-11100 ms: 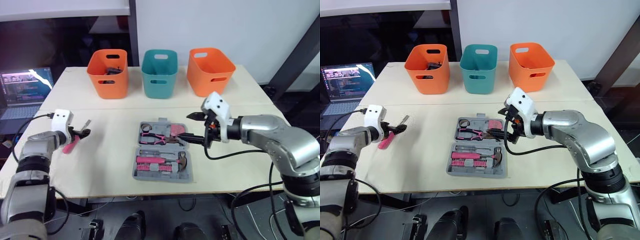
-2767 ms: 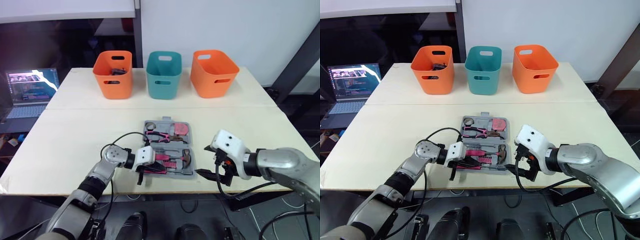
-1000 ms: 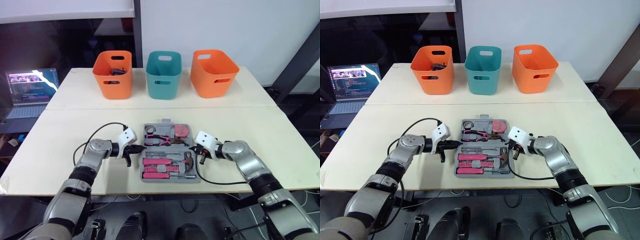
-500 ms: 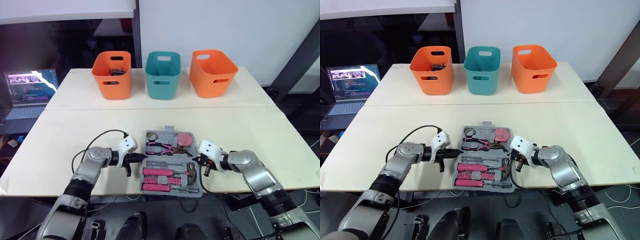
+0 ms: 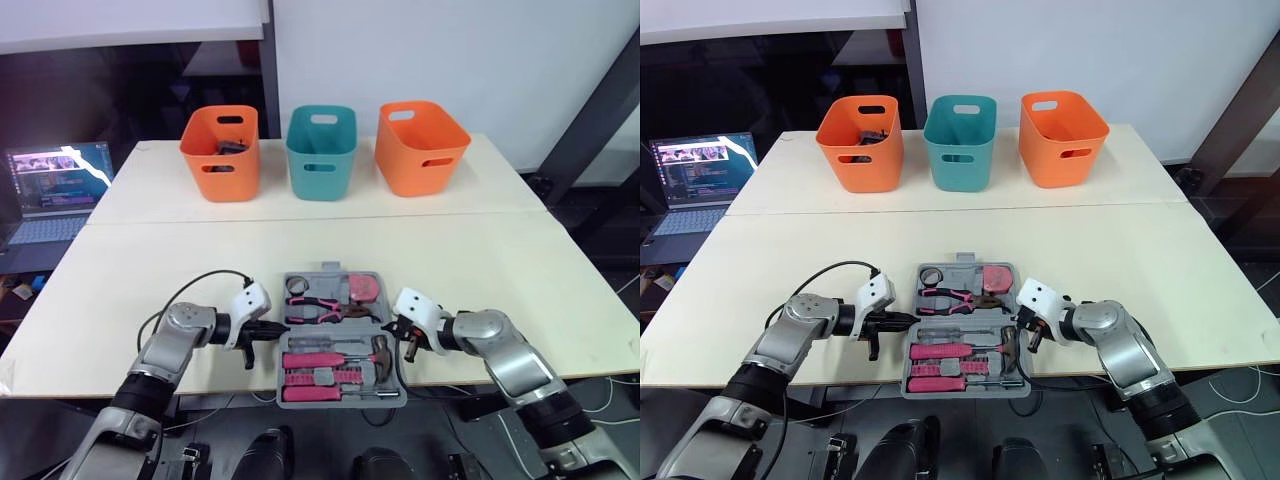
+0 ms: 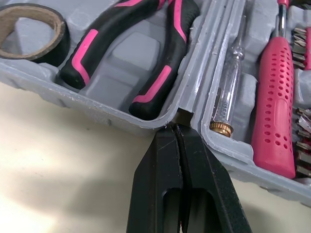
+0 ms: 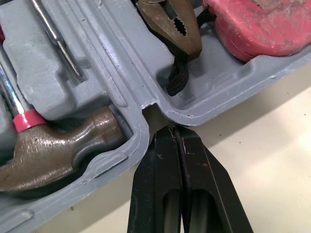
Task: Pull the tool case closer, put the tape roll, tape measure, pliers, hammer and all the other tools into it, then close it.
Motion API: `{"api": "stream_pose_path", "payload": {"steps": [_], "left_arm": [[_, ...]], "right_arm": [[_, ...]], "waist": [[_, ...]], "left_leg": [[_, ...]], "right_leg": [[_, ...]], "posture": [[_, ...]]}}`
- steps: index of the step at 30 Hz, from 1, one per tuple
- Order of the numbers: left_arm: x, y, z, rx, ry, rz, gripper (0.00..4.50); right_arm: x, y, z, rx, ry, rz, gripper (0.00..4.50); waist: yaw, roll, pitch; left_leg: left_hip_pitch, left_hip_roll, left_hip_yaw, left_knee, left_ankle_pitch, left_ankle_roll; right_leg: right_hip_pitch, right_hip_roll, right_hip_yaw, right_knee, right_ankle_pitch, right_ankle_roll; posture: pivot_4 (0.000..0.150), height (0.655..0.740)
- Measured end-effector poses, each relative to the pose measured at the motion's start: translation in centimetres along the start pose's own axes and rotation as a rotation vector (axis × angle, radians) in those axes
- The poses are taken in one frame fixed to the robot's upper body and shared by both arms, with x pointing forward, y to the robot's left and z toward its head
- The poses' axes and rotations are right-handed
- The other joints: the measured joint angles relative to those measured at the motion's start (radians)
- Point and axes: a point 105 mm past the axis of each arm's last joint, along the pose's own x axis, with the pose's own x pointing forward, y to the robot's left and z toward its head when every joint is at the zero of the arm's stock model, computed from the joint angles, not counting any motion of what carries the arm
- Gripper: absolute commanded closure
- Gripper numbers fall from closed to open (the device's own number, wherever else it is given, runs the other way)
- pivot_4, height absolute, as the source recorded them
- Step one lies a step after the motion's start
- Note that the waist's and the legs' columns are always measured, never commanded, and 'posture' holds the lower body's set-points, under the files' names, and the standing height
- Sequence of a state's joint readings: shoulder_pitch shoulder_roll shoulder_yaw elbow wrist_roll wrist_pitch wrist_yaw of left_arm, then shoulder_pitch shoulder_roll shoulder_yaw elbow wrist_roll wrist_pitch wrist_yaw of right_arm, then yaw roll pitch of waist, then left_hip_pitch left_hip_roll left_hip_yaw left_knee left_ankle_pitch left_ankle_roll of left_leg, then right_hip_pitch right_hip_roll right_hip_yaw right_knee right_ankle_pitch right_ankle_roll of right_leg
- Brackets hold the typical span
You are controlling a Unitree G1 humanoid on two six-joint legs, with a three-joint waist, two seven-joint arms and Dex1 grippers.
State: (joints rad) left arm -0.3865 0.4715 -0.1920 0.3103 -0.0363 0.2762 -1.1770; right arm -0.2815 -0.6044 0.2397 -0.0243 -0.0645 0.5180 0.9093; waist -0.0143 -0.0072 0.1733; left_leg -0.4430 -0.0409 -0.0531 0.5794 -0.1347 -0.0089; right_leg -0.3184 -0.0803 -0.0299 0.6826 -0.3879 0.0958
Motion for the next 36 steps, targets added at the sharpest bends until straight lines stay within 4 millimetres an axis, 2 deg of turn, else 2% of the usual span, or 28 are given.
{"api": "stream_pose_path", "payload": {"steps": [3,12,23,36], "left_arm": [[0.2,-0.4,-0.6,-0.012,0.013,-0.014,4.50],[0.9,0.0,-0.1,-0.005,-0.006,-0.021,4.50],[2.2,2.3,1.6,0.007,-0.048,0.076,4.50],[2.1,3.0,1.4,0.030,-0.057,0.126,4.50]], "right_arm": [[0.1,0.1,0.0,0.005,-0.004,0.000,4.46],[0.1,-0.3,0.0,0.031,-0.001,-0.016,4.46],[0.3,-2.8,0.7,0.052,0.007,-0.063,4.46],[0.6,-2.9,0.8,0.051,-0.005,-0.060,4.46]], "waist": [[0.001,0.000,0.000],[0.005,0.000,0.000],[0.009,0.000,0.000],[0.003,0.000,0.000]], "left_leg": [[0.000,0.000,0.000,0.000,0.000,0.000],[0.000,0.000,0.000,0.000,0.001,-0.001],[-0.001,0.000,0.000,0.000,0.001,-0.002],[-0.001,0.000,0.000,0.000,0.002,-0.002]], "right_leg": [[0.000,0.000,0.000,0.000,0.000,0.000],[0.000,-0.001,0.000,0.000,0.000,0.000],[-0.001,-0.001,0.000,0.000,0.001,0.000],[-0.001,0.000,0.000,0.000,0.001,0.000]], "posture": [[0.150,0.7400],[0.150,0.7400],[0.150,0.7400],[0.150,0.7400]]}}
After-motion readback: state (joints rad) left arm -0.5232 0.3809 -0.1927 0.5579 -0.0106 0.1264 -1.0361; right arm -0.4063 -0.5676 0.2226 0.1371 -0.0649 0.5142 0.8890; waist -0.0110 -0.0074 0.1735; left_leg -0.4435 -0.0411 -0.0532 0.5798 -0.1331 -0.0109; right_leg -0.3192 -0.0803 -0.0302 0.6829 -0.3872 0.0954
